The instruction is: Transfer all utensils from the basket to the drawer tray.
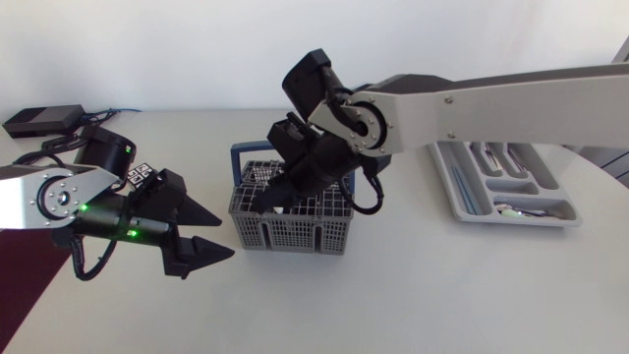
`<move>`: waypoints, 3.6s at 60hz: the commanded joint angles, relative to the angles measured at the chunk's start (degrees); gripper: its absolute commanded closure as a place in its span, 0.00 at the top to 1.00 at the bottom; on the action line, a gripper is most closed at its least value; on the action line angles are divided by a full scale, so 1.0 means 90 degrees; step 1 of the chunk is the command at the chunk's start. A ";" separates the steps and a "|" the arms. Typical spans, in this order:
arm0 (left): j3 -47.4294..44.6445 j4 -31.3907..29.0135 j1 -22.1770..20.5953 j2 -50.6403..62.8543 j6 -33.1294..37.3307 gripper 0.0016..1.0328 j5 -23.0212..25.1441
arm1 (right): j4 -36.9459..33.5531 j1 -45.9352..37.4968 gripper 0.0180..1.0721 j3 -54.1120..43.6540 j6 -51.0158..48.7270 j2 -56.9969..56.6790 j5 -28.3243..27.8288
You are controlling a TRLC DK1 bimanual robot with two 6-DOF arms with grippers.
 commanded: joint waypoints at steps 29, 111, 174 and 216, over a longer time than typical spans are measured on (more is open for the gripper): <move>-0.0152 -0.0015 -0.0161 -0.0249 -0.0062 0.95 0.0085 | -0.0023 0.0058 0.09 -0.0140 -0.0045 -0.0713 -0.0205; 0.0004 -0.0015 -0.0493 -0.0083 -0.0199 0.95 0.0007 | -0.1263 -0.1006 0.06 0.1315 0.1293 -0.0752 -0.2041; 0.0014 -0.0025 -0.0689 -0.0376 -0.0374 0.95 -0.0081 | -0.2874 -0.3653 0.06 -0.0394 -0.1646 -0.2148 0.2177; 0.0063 -0.0152 -0.0728 -0.0522 -0.0414 0.95 -0.0140 | 0.0768 -0.6329 0.06 -0.1800 -0.2740 -0.0410 0.3808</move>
